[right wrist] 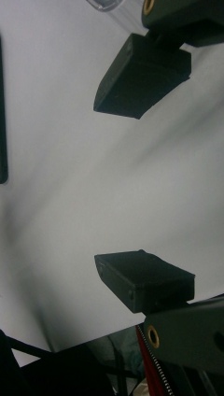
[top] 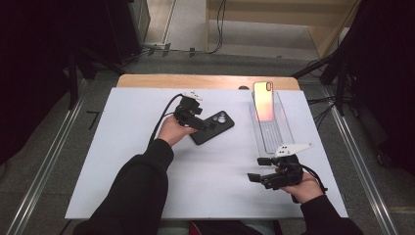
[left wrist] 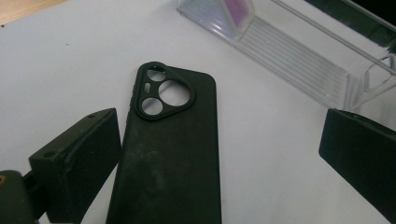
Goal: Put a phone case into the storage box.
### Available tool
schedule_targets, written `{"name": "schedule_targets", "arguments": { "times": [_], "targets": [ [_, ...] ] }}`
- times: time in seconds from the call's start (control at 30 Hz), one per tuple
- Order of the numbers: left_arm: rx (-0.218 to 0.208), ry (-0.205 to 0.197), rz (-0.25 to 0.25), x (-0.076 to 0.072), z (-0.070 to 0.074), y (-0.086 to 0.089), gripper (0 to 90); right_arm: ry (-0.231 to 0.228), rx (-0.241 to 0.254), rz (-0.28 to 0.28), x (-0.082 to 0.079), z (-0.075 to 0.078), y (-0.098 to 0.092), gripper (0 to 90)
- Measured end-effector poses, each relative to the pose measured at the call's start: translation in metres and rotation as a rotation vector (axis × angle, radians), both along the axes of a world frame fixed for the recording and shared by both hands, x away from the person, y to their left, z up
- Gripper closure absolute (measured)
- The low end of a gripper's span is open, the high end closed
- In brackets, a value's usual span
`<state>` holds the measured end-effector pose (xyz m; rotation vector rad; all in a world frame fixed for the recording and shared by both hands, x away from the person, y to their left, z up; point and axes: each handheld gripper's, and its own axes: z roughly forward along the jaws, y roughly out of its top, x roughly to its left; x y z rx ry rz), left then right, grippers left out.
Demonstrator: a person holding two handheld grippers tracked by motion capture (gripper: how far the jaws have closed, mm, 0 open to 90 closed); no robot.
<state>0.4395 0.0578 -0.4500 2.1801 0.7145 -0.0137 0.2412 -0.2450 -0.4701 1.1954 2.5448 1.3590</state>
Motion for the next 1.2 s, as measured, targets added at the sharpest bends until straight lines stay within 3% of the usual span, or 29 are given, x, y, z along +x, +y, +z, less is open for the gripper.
{"name": "schedule_targets", "arguments": {
  "times": [0.27, 0.43, 0.57, 0.73, 0.8, 0.87, 0.93, 1.03, 1.2],
  "targets": [
    [0.006, 0.0, 0.013, 0.007, -0.008, -0.007, 0.0, -0.003, 0.011, -0.011, 0.0, 0.001, -0.001, 21.2],
    [0.054, -0.021, 0.017, 0.01, -0.015, -0.005, 0.0, -0.004, 0.014, -0.009, -0.001, 0.002, -0.001, 21.2],
    [0.043, -0.005, 0.027, 0.012, -0.019, -0.005, 0.0, -0.002, 0.017, -0.008, 0.0, 0.002, -0.001, 21.2],
    [0.059, -0.022, 0.023, 0.01, -0.023, -0.008, 0.7, 0.0, 0.014, -0.002, 0.0, 0.001, 0.0, 21.2],
    [0.061, -0.006, 0.011, 0.011, -0.027, -0.009, 0.7, -0.001, 0.01, 0.002, 0.0, 0.001, 0.001, 21.3],
    [0.09, -0.011, 0.004, 0.01, -0.03, -0.011, 0.6, -0.01, 0.008, 0.002, -0.001, 0.001, 0.001, 21.3],
    [0.091, -0.011, 0.0, 0.01, -0.033, -0.012, 0.6, -0.008, 0.012, 0.002, -0.001, 0.002, 0.002, 21.3],
    [0.085, -0.01, 0.009, 0.01, -0.037, -0.011, 0.6, -0.006, 0.007, 0.006, -0.001, 0.002, 0.002, 21.3],
    [0.122, -0.002, 0.017, 0.01, -0.045, -0.011, 0.6, -0.001, 0.005, 0.003, -0.001, 0.001, 0.002, 21.2]
  ]
}}
